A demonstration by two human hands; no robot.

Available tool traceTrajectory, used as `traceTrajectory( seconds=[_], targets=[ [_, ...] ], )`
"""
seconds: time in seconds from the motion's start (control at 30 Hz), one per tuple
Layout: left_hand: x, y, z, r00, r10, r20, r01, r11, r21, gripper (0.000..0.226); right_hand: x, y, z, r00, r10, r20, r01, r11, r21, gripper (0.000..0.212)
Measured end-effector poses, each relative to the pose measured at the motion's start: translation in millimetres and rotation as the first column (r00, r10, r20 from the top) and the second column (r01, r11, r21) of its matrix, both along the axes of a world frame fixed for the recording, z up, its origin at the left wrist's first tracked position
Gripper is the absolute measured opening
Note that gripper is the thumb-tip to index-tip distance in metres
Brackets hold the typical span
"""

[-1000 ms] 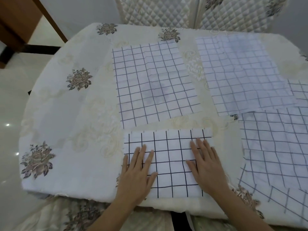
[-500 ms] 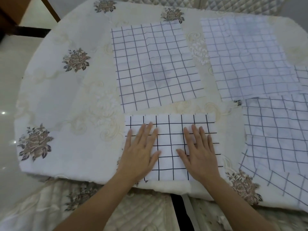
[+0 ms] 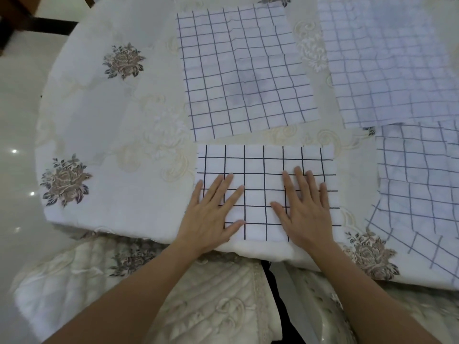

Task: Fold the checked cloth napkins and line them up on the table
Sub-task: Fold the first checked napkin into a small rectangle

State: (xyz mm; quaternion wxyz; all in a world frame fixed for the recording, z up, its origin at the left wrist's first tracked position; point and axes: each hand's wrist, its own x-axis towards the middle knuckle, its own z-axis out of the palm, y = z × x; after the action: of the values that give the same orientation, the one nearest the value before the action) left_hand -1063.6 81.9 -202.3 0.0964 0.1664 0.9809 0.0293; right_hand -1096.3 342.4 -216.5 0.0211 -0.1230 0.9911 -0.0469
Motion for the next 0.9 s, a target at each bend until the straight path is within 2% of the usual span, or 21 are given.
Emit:
traceTrajectory(
  seconds=[0.2,0.27,0.37,0.43,0.53,0.63,0.8,0.9],
  targets=[
    [15.5,-34.4,11.6,0.984,0.174,-0.037,-0.173,0.985,0.020,0.074,5.4,3.5,7.7,1.000,-0.026,-0.010,0.025,0.998,-0.054,0.073],
    [18.4,-33.2,19.7,0.993,0.096,-0.076,-0.094,0.995,0.026,0.074,11.5,-0.9,13.0,0.998,0.049,-0.045,-0.053,0.996,-0.071,0.070],
    [23.5,-13.2,22.6,0.983,-0.165,-0.075,0.167,0.986,0.023,0.074,19.7,-16.3,14.6,0.981,0.183,-0.065,-0.187,0.981,-0.054,0.068],
    [23.8,7.4,14.8,0.975,-0.217,-0.043,0.218,0.975,0.028,0.073,22.6,-34.4,11.1,0.972,0.231,-0.045,-0.233,0.970,-0.068,0.066],
    [19.1,28.6,4.6,0.996,-0.092,0.003,0.092,0.995,0.030,0.072,18.7,-54.7,4.7,0.974,0.225,0.011,-0.224,0.972,-0.065,0.065],
    [22.5,8.4,1.5,0.999,-0.043,0.018,0.043,0.999,-0.001,0.074,12.3,-32.3,1.6,0.981,0.186,0.061,-0.185,0.982,-0.024,0.073],
    [34.8,-51.2,5.4,0.991,0.127,0.027,-0.126,0.991,-0.032,0.075,10.7,49.0,7.0,0.991,-0.025,0.134,0.020,0.999,0.039,0.081],
    [17.1,-37.1,14.2,0.983,0.184,-0.010,-0.184,0.983,0.010,0.076,3.6,41.4,14.1,0.989,-0.074,0.131,0.073,0.997,0.011,0.079]
  ],
)
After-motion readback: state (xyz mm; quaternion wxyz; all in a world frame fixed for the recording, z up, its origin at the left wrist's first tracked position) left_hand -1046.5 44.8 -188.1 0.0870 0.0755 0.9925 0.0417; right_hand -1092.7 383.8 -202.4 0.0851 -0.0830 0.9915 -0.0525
